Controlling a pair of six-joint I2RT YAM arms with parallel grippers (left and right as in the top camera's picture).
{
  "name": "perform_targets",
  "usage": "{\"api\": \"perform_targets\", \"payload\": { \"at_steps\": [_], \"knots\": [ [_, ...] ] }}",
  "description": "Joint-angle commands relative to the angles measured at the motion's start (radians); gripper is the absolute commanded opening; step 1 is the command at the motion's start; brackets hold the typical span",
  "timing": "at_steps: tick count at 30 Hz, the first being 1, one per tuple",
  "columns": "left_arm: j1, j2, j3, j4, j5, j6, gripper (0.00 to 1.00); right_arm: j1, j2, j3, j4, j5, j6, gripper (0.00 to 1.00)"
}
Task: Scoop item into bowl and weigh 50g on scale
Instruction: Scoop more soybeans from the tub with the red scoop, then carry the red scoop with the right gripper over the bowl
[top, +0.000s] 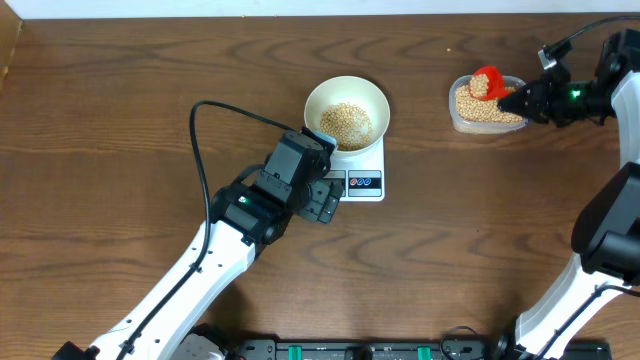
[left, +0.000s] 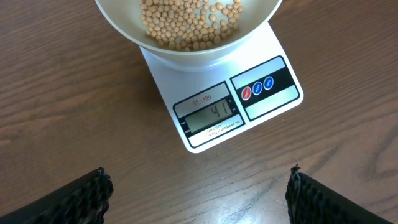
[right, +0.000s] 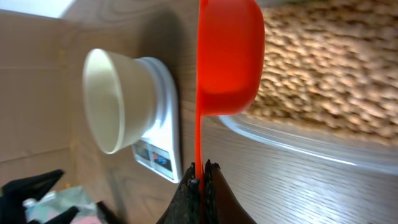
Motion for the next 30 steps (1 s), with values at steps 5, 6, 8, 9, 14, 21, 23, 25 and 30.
{"api": "perform_targets", "payload": {
  "at_steps": [5,6,8,9,14,21,23,25,30],
  "knots": [
    [0.003,-0.008,-0.002,0.001,0.009,0.013,0.92,0.001,-0.033,-0.003,-0.001,-0.279,-0.070,0.01],
    [0.003,-0.008,-0.002,0.001,0.009,0.013,0.91,0.003,-0.033,-0.003,-0.001,-0.299,-0.076,0.01],
    [0.003,-0.008,-0.002,0.001,0.009,0.013,0.92,0.011,-0.033,-0.003,0.002,-0.328,-0.076,0.01],
    [0.003,-0.008,-0.002,0.001,0.009,0.013,0.92,0.018,-0.033,-0.003,0.003,-0.342,-0.076,0.01],
    [0.003,-0.008,-0.002,0.001,0.009,0.013,0.92,0.064,-0.033,-0.003,0.010,-0.377,-0.076,0.01],
    [0.003,-0.008,-0.002,0.001,0.009,0.013,0.92,0.156,-0.033,-0.003,0.025,-0.377,-0.075,0.01],
    [0.003,-0.008,-0.002,0.001,0.009,0.013,0.92,0.182,-0.033,-0.003,0.037,-0.376,-0.071,0.01],
    [0.003,-0.008,-0.002,0.001,0.009,0.013,0.92,0.204,-0.033,-0.003,0.049,-0.376,-0.067,0.01],
    [0.003,-0.008,-0.002,0.001,0.009,0.013,0.92,0.260,-0.033,-0.003,0.071,-0.376,-0.045,0.01]
  ]
}}
